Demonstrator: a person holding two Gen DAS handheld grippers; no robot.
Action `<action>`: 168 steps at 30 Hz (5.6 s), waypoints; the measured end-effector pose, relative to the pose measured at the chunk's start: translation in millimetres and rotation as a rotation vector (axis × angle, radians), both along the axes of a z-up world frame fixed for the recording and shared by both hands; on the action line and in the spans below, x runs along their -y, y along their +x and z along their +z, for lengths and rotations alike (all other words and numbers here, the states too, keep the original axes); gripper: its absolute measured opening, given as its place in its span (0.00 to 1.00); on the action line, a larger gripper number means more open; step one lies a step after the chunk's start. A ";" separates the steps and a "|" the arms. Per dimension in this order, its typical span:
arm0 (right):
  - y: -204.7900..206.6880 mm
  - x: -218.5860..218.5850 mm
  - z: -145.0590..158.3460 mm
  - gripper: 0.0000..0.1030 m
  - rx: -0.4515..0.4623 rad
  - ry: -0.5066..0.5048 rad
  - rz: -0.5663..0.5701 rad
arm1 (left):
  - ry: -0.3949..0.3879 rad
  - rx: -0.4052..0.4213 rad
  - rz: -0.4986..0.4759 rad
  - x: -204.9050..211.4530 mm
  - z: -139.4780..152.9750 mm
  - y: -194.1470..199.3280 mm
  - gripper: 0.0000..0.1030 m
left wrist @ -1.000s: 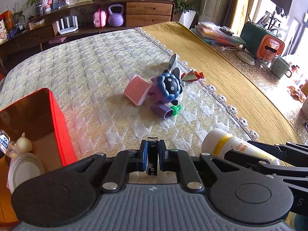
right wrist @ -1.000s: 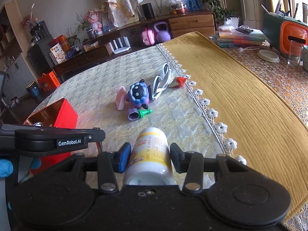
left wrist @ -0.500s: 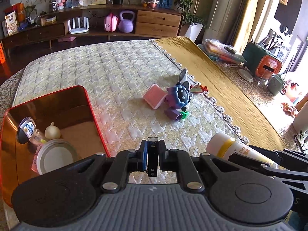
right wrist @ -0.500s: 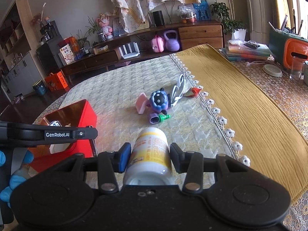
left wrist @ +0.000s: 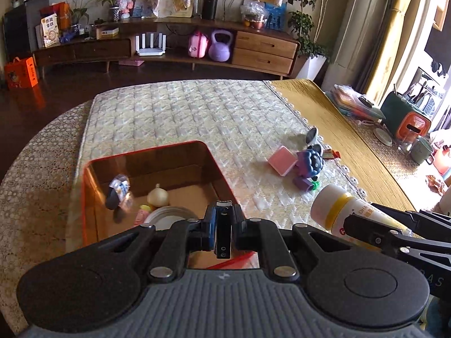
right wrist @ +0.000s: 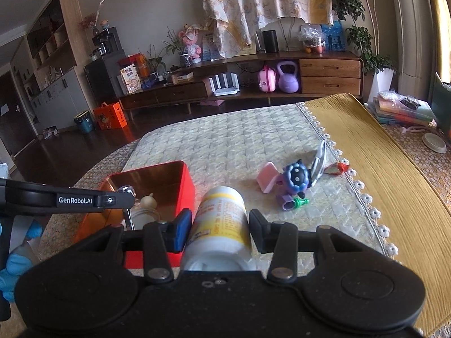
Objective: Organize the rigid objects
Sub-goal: 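Carry the nail clipper and white bottle over the red tin with both tools, then lower the white bottle into the tin and open the right tool while the left releases the clipper, then withdraw both tools from the tin toward the remaining objects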
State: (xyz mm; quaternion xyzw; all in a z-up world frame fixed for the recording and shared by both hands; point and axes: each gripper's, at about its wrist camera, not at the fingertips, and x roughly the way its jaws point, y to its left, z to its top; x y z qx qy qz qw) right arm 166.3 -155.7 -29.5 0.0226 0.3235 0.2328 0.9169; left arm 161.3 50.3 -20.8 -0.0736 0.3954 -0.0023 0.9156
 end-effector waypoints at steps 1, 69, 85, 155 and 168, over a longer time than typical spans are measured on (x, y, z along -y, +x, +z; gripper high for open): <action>0.6 -6.4 1.0 0.43 0.004 -0.001 0.011 | 0.005 0.010 0.016 -8.2 2.8 -1.1 0.11; 48.0 -118.3 -54.9 0.52 -0.087 -0.136 0.205 | 0.074 -0.188 0.130 -89.3 -75.0 53.0 0.11; 14.3 -87.7 -31.4 0.61 -0.078 -0.025 0.173 | 0.076 -0.140 0.099 -70.7 -52.1 16.7 0.11; 82.1 134.8 -30.7 0.97 0.020 -0.110 0.031 | 0.168 -0.061 -0.365 109.0 -45.5 140.4 0.81; 160.4 145.5 -50.2 0.97 -0.016 -0.174 0.082 | 0.190 -0.176 -0.563 112.1 -81.8 194.6 0.81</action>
